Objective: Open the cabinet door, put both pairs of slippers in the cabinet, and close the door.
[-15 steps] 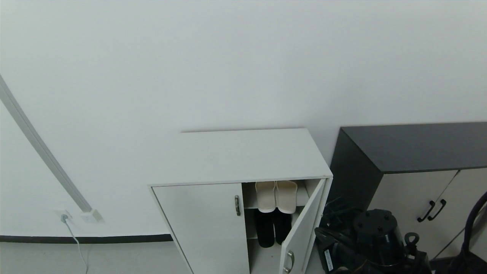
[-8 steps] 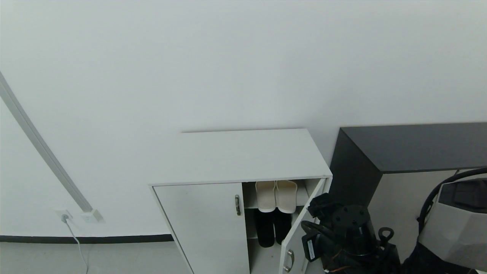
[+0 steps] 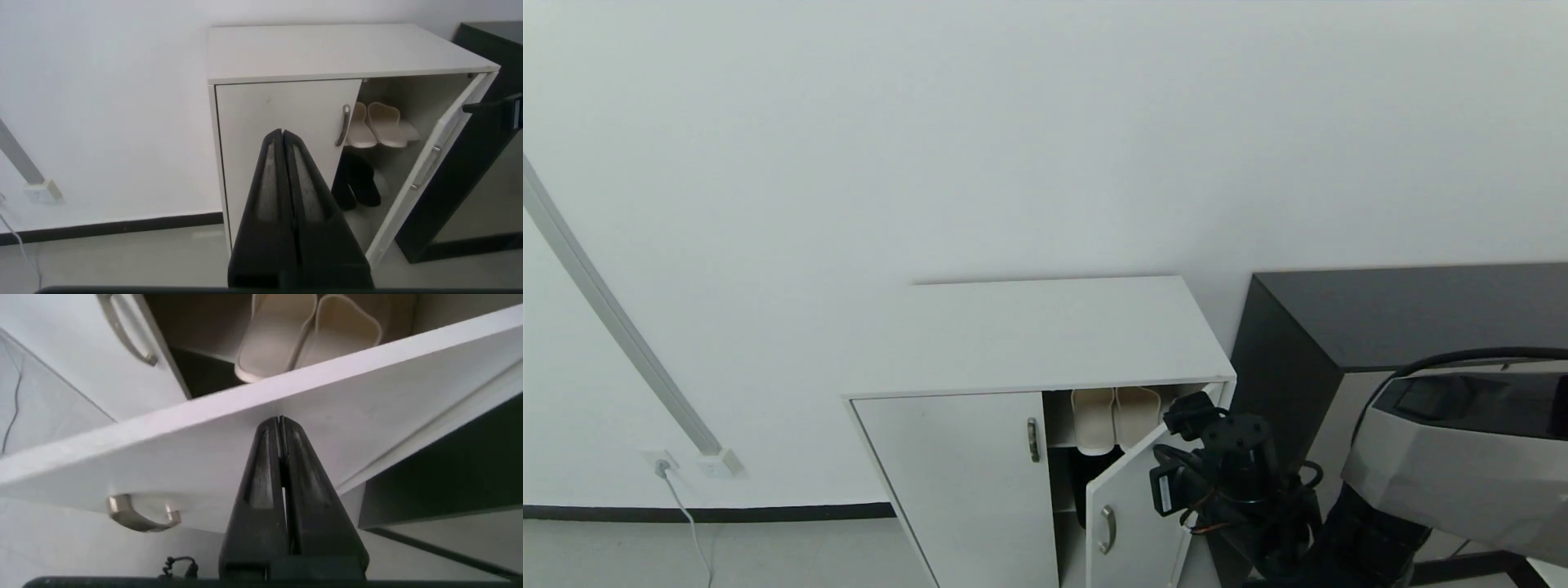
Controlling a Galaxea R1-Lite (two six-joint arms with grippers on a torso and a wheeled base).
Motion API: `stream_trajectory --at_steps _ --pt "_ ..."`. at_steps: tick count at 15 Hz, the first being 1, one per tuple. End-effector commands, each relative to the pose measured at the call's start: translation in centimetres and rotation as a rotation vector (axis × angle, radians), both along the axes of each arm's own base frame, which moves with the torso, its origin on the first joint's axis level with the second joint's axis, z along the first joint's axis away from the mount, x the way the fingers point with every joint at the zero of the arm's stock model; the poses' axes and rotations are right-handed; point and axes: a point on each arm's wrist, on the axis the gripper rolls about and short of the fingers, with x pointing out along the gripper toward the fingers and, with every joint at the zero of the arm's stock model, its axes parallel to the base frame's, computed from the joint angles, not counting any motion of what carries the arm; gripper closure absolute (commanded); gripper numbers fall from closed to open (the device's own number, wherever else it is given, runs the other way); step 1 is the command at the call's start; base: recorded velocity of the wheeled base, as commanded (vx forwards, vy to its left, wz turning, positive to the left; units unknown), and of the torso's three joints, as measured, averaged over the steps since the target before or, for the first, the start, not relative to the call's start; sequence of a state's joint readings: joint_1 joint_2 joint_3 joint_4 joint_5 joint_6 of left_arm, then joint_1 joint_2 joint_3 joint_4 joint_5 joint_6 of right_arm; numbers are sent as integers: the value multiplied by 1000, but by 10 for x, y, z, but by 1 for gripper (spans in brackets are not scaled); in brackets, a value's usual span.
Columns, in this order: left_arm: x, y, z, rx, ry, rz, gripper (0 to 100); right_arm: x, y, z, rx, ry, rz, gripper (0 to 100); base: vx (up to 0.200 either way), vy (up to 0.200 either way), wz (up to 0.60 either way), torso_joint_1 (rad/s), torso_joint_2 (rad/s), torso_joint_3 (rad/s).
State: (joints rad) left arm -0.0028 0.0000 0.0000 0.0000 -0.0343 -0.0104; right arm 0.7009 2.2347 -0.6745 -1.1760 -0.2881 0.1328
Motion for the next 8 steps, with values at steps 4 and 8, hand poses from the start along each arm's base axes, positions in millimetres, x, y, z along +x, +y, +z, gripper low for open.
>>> stream_trajectory --at_steps 4,8 --pt "0 0 0 0 2 -1 100 26 8 -14 12 -16 -27 100 0 0 0 0 0 0" --pt "0 0 0 0 2 0 100 43 7 -22 21 -29 -56 100 0 0 0 0 0 0"
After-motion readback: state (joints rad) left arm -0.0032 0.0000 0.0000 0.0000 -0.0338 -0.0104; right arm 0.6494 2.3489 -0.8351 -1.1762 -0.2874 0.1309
